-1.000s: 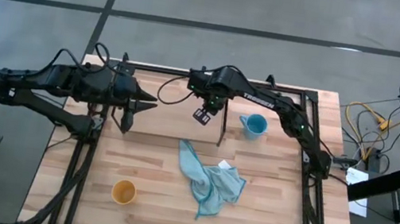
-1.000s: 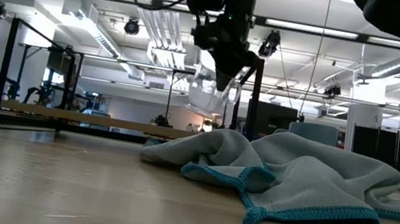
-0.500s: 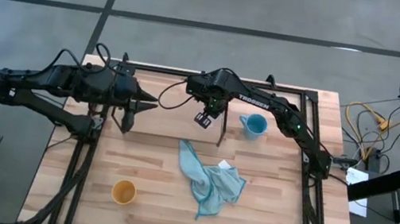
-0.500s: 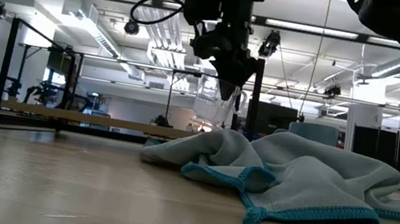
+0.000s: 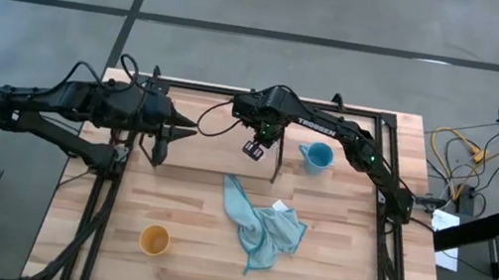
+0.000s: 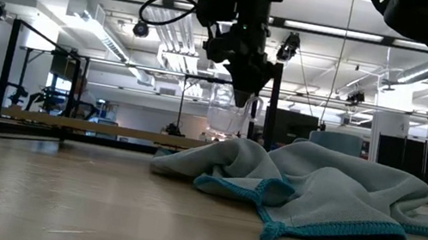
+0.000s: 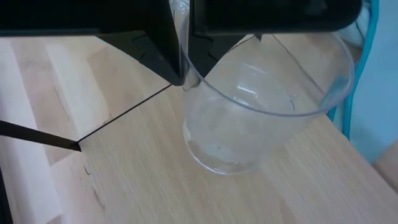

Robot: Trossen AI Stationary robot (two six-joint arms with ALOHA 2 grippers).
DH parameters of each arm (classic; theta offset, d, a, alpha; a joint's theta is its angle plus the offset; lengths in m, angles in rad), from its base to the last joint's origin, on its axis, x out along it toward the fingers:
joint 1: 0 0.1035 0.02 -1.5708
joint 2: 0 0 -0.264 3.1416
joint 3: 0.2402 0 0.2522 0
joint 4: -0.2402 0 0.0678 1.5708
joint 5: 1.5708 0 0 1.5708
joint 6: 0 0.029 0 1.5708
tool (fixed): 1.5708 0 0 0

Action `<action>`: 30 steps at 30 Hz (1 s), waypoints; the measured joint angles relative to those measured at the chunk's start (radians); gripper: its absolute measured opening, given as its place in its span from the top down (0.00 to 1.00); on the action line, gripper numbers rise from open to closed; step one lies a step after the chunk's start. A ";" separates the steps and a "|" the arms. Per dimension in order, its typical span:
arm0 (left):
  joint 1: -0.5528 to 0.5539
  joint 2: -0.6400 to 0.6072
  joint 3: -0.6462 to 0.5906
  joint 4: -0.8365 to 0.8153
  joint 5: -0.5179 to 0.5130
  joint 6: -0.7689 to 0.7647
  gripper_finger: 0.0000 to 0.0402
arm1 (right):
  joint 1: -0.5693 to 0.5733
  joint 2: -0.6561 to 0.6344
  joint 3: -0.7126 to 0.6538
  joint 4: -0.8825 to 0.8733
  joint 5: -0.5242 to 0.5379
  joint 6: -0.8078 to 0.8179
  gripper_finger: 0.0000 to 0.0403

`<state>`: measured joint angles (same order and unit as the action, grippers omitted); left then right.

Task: Stack small to large cups/mugs on shelf
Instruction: Put the transparent cup on the shelf

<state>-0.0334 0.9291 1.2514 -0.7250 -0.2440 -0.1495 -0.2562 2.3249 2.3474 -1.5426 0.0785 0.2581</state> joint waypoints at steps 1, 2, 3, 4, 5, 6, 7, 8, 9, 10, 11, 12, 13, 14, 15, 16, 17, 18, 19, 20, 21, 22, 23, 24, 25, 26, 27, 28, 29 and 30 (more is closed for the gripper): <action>0.000 0.000 0.000 0.000 0.000 0.000 0.83 | 0.000 0.000 0.000 0.001 0.000 0.000 0.94; 0.000 0.000 0.000 0.000 0.000 0.000 0.83 | 0.000 0.000 0.000 0.002 0.000 0.000 0.94; 0.000 0.001 0.000 0.000 0.000 0.000 0.83 | 0.000 0.000 0.000 0.002 0.000 0.000 0.94; 0.000 0.002 0.000 0.000 0.000 0.000 0.83 | 0.000 0.000 0.000 0.003 0.000 0.000 0.94; 0.000 0.004 0.000 0.000 0.000 0.000 0.83 | 0.000 0.000 0.000 0.005 0.000 0.000 0.94; 0.000 0.004 0.000 0.000 0.000 0.000 0.83 | 0.000 0.000 0.000 0.005 0.000 0.000 0.94; 0.000 0.005 0.000 0.000 0.000 0.000 0.83 | 0.000 0.000 0.000 0.005 0.000 0.000 0.94; 0.000 0.006 0.000 0.000 0.000 0.000 0.83 | 0.000 0.000 0.000 0.006 0.000 0.000 0.94; 0.000 0.006 0.000 0.000 0.000 0.000 0.83 | 0.000 0.000 0.000 0.007 0.000 0.000 0.94; 0.000 0.006 0.000 0.000 0.000 0.000 0.83 | 0.000 0.000 0.000 0.008 0.000 0.000 0.94; 0.000 0.006 0.000 0.000 0.000 0.000 0.83 | 0.000 0.000 -0.001 0.009 0.000 0.000 0.94; 0.000 0.006 0.000 0.000 0.000 0.000 0.83 | 0.000 0.000 -0.001 0.009 0.000 0.000 0.94; 0.000 0.006 0.000 0.000 0.000 0.000 0.83 | 0.000 0.000 -0.001 0.010 0.000 0.000 0.94; 0.000 0.006 0.000 0.000 0.000 0.000 0.83 | 0.000 0.000 -0.001 0.010 0.000 0.000 0.94; 0.000 0.006 0.000 0.000 0.000 0.000 0.83 | 0.000 0.000 -0.001 0.012 0.000 0.000 0.94; 0.000 0.006 0.000 0.000 0.000 0.000 0.83 | 0.000 0.000 -0.001 0.012 0.000 0.001 0.94; 0.000 0.006 0.000 0.000 0.000 0.000 0.83 | 0.000 0.000 -0.001 0.012 0.000 0.001 0.94; 0.000 0.006 0.000 0.000 0.000 0.000 0.83 | 0.000 0.000 -0.001 0.013 0.000 -0.001 0.94; 0.000 0.006 0.000 0.000 0.000 0.000 0.83 | 0.000 0.000 -0.001 0.013 0.000 -0.005 0.94; 0.000 0.006 0.000 0.000 0.000 0.000 0.83 | 0.000 0.000 -0.001 0.014 0.000 -0.013 0.94; 0.000 0.006 0.000 0.000 0.000 0.000 0.83 | 0.000 0.000 -0.001 0.015 0.000 -0.021 0.94; 0.000 0.006 0.000 0.000 0.000 0.000 0.83 | 0.000 0.000 -0.001 0.017 0.000 -0.025 0.94; 0.000 0.006 0.000 0.000 0.000 0.000 0.83 | 0.000 0.000 -0.001 0.017 0.000 -0.028 0.94; 0.000 0.006 0.000 0.000 0.000 0.000 0.83 | 0.000 0.000 -0.001 0.017 0.000 -0.028 0.94; 0.000 0.006 0.000 0.000 0.000 0.000 0.83 | 0.000 0.000 -0.001 0.018 0.000 -0.029 0.94; 0.000 0.006 0.000 0.000 0.000 0.000 0.83 | 0.000 0.000 -0.001 0.019 0.000 -0.030 0.94; 0.000 0.006 0.000 0.000 0.000 0.000 0.83 | 0.000 0.000 -0.001 0.021 0.000 -0.030 0.94; 0.000 0.006 0.000 0.000 0.000 0.000 0.83 | 0.000 0.000 -0.001 0.022 0.000 -0.030 0.94; 0.000 0.006 0.000 0.000 0.000 0.000 0.83 | 0.000 0.000 -0.001 0.026 -0.001 -0.030 0.94; 0.000 0.006 0.000 0.000 0.000 0.000 0.83 | 0.000 0.000 -0.001 0.033 -0.004 -0.030 0.94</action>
<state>-0.0334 0.9352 1.2514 -0.7250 -0.2436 -0.1493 -0.2562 2.3249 2.3466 -1.5099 0.0746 0.2279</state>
